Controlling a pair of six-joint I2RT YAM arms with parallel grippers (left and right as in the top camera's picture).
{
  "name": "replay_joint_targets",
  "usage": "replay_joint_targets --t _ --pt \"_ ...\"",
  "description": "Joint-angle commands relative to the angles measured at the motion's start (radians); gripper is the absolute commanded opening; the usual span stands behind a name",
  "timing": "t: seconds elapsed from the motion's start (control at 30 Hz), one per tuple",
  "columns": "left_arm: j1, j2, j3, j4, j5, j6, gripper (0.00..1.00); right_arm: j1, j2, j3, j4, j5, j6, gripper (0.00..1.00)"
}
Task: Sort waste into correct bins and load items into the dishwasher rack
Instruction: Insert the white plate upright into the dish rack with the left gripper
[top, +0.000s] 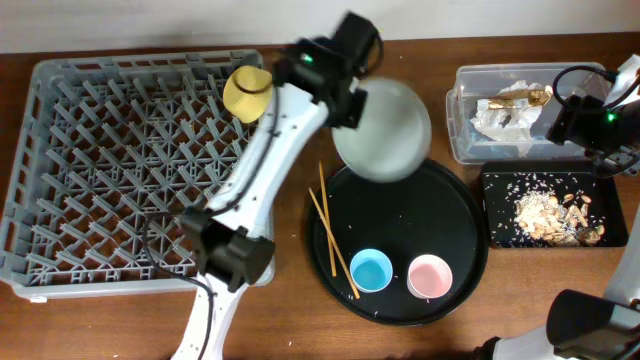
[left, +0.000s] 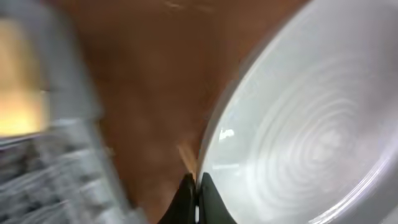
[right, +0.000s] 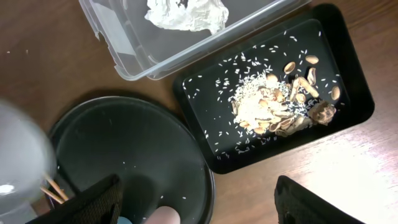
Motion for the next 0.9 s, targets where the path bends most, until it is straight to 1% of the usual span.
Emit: replay_joint_targets --t 0.0,0.03,0.07,0.13,0.17,0.27,0.33,0.4,0.43,0.53,0.63,0.7,0.87 --pt "0.091 0.001 0.242 -0.108 -0.356 0.013 0.00 -0.001 -0.006 0.002 0.008 0.001 0.000 0.80" --pt "0.121 0.001 0.290 -0.132 -0.460 0.013 0.00 -0.001 -0.006 0.002 0.010 0.002 0.000 0.80" --pt "0.162 0.001 0.314 -0.139 -0.621 0.041 0.00 -0.001 -0.006 0.002 0.011 0.001 0.000 0.80" --pt "0.218 0.002 0.307 -0.134 -0.802 0.085 0.00 -0.001 -0.006 0.002 0.014 0.001 0.000 0.80" --pt "0.249 0.002 0.303 -0.131 -0.851 0.087 0.00 -0.001 -0.006 0.002 0.017 0.001 0.000 0.79" --pt "0.329 0.002 0.303 -0.112 -0.894 0.098 0.01 -0.001 -0.006 0.002 0.020 0.002 0.000 0.80" --pt "0.364 0.002 0.284 -0.069 -0.900 0.193 0.01 -0.001 -0.006 0.002 0.026 0.002 0.000 0.80" --pt "0.378 0.002 0.240 -0.031 -0.900 0.200 0.01 -0.001 -0.006 0.002 0.026 0.002 0.000 0.80" --pt "0.380 0.002 0.192 -0.005 -0.900 0.201 0.01 -0.001 -0.006 0.002 0.027 0.002 0.000 0.80" --pt "0.380 0.002 0.056 0.084 -0.900 0.265 0.01 -0.001 -0.006 0.002 0.032 0.002 0.000 0.80" --pt "0.382 0.002 -0.092 0.155 -0.901 0.270 0.01 -0.001 -0.006 0.002 0.032 0.002 0.000 0.80" --pt "0.382 0.002 -0.144 0.178 -0.926 0.270 0.01 -0.001 -0.006 0.002 0.032 0.002 0.000 0.80" --pt "0.389 0.002 -0.156 0.194 -0.979 0.270 0.01 -0.001 -0.006 0.002 0.033 0.002 0.000 0.80"
